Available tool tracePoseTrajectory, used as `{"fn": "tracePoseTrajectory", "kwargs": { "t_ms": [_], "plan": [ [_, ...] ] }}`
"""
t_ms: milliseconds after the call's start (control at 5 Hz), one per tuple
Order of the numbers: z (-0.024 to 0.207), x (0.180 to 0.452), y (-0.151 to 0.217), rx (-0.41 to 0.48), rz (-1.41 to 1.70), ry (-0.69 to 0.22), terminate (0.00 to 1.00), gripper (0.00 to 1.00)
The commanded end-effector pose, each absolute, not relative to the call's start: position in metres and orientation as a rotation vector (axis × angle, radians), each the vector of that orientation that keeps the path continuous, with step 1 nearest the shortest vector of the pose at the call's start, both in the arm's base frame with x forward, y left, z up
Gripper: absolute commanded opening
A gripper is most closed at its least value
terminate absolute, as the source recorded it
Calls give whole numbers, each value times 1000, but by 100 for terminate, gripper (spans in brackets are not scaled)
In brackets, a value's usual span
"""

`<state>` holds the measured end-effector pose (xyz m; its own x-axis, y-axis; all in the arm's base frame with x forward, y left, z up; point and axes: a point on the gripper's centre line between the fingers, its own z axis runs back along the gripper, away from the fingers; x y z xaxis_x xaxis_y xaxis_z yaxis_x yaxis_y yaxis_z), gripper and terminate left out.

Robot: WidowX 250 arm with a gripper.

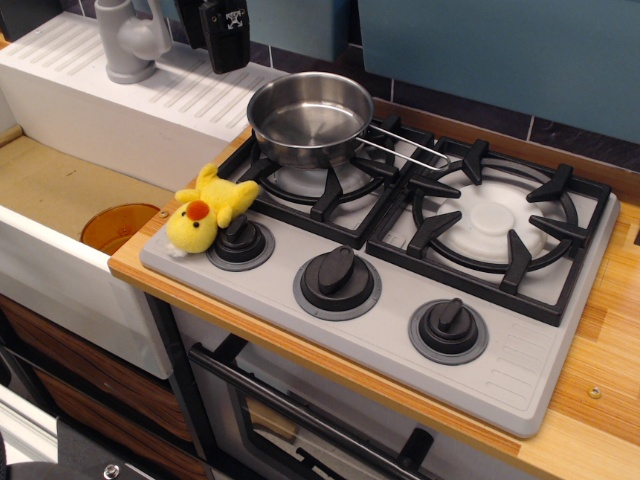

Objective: Put stuffedduck in pan

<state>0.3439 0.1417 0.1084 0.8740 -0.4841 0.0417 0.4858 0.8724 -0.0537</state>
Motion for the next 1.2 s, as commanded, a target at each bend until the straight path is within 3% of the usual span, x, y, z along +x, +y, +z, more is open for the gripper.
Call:
{"fn": "tracePoseTrajectory", "kwargs": {
  "t_ms": [0, 200, 400, 600, 1000],
  "plan": [
    [108, 344, 142, -63, -507, -27, 0, 100],
    [116, 340, 144, -51, -498, -22, 0, 100],
    [136, 327, 139, 11, -465, -28, 0, 100],
    [141, 310, 141, 63, -463, -43, 0, 100],
    [113, 290, 133, 76, -446, -103, 0, 100]
  ]
}}
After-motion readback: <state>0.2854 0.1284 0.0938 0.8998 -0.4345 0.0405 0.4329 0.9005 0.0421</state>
